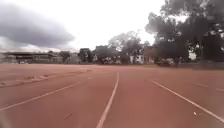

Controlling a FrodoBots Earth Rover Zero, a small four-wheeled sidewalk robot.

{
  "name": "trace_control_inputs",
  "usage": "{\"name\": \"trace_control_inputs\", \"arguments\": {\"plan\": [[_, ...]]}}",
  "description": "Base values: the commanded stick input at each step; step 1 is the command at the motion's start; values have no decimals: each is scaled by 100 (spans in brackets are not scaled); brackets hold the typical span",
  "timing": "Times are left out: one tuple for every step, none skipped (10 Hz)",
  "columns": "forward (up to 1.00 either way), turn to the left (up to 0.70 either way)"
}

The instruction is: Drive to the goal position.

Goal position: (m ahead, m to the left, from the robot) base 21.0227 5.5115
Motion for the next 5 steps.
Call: {"name": "trace_control_inputs", "arguments": {"plan": [[45,0],[45,0],[45,0],[45,0],[45,0]]}}
